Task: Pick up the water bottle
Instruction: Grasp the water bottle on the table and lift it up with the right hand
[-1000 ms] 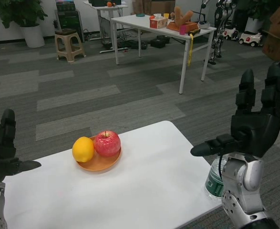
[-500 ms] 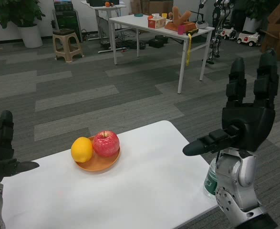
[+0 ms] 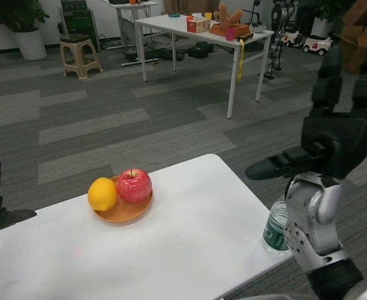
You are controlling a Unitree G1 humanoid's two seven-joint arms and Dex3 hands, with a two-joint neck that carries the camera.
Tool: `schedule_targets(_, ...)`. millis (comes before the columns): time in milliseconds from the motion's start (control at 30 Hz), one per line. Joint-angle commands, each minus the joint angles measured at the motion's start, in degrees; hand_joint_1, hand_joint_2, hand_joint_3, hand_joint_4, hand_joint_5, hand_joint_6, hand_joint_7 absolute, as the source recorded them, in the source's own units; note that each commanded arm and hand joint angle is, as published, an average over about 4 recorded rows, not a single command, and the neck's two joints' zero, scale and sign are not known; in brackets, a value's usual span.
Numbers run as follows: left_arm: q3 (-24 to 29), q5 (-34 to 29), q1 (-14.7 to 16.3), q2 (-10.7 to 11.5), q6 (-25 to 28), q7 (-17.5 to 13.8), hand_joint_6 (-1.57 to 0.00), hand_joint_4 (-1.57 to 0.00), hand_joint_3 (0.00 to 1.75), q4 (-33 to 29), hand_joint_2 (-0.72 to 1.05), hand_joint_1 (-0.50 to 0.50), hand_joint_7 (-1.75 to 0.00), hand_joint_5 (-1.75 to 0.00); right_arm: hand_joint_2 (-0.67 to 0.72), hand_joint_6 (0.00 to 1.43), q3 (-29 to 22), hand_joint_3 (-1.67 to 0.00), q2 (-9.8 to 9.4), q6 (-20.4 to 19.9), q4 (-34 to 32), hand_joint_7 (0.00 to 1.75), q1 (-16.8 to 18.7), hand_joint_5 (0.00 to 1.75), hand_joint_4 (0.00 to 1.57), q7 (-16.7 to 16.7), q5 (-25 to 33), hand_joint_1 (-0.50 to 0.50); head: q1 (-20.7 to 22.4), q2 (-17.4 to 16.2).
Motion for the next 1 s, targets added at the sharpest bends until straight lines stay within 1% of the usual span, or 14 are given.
schedule_targets(33,-0.2,-0.7,-1.7,0.9,-0.3,-0.2,0.00,0.00,0.04,1.2,-0.19,-0.50,0.00,-0.10,0.53,0.00,-3.6,-0.08,0.10,-0.3,-1.5,0.14,-0.9,0.00,0.00,-1.4,0.1,-0.50,-0.3,-0.2)
schedule_targets(67,-0.3,-0.8,-1.9,1.0,-0.3,-0.2,0.00,0.00,0.07,1.4,-0.19,-0.50,0.00,-0.10,0.53,0.00,-4.4,-0.08,0.02,-0.3,-1.6,0.14,-0.9,0.00,0.00,-1.9,0.1,-0.50,-0.4,-0.2)
schedule_targets(133,-0.4,-1.0,-2.2,1.2,-0.3,-0.2,0.00,0.00,0.04,1.7,-0.19,-0.50,0.00,-0.10,0.53,0.00,-6.0,-0.08,-0.23,-0.3,-1.9,0.14,-0.8,0.00,0.00,-3.0,0.2,-0.50,-0.5,-0.3)
schedule_targets(267,-0.2,-1.1,-2.4,1.3,-0.3,-0.2,0.00,0.00,0.07,1.8,-0.19,-0.50,0.00,-0.10,0.53,0.00,-8.3,-0.10,-0.67,-0.3,-2.2,0.14,-0.3,0.00,0.00,-4.6,0.2,-0.50,-0.9,-0.4)
schedule_targets(333,-0.2,-1.1,-2.4,1.3,-0.3,-0.2,0.00,0.00,0.02,1.8,-0.19,-0.50,0.00,-0.10,0.53,0.00,-9.4,-0.08,-1.02,-0.3,-2.1,0.14,-0.1,0.00,0.00,-5.3,0.2,-0.50,-1.1,-0.5)
schedule_targets(467,-0.2,-1.1,-2.4,1.3,-0.3,-0.2,0.00,0.00,0.09,1.9,-0.19,-0.50,0.00,-0.10,0.53,0.00,-12.3,-0.08,-1.28,-0.4,-1.7,0.14,0.9,0.00,0.00,-6.4,0.2,-0.50,-1.4,-0.6)
schedule_targets(633,-0.2,-1.1,-2.5,1.2,-0.3,-0.2,0.00,0.00,0.09,1.9,-0.19,-0.50,0.00,-0.10,0.53,0.00,-14.8,-0.08,-1.57,-0.5,-0.6,0.14,2.7,0.00,0.00,-7.7,0.7,-0.50,-1.9,-0.5)
schedule_targets(767,-0.4,-1.1,-2.8,1.2,-0.3,-0.2,0.00,0.00,0.09,2.1,-0.19,-0.50,0.00,-0.10,0.53,0.00,-18.1,-0.08,-1.32,-0.6,1.2,0.14,3.5,0.00,0.00,-8.1,0.9,-0.50,-2.5,-0.3)
schedule_targets(833,-0.4,-1.1,-2.9,1.1,-0.3,-0.2,0.00,0.00,0.04,2.2,-0.19,-0.50,0.00,-0.10,0.53,0.00,-18.9,-0.08,-1.19,-0.6,1.7,0.14,3.7,0.00,0.00,-8.1,1.0,-0.50,-2.6,-0.2)
schedule_targets(867,-0.4,-1.1,-2.9,1.1,-0.3,-0.2,0.00,0.00,0.02,2.2,-0.19,-0.50,0.00,-0.10,0.53,0.00,-19.5,-0.08,-1.11,-0.6,2.5,0.14,4.1,0.00,0.00,-8.1,1.1,-0.50,-2.6,-0.2)
schedule_targets(1000,-0.5,-1.2,-2.9,1.1,-0.4,-0.2,0.00,0.00,0.04,2.2,-0.19,-0.50,0.00,-0.10,0.53,0.00,-21.4,-0.08,-0.67,-0.5,7.1,0.14,6.4,0.00,0.00,-7.6,1.8,-0.50,-2.7,-0.9)
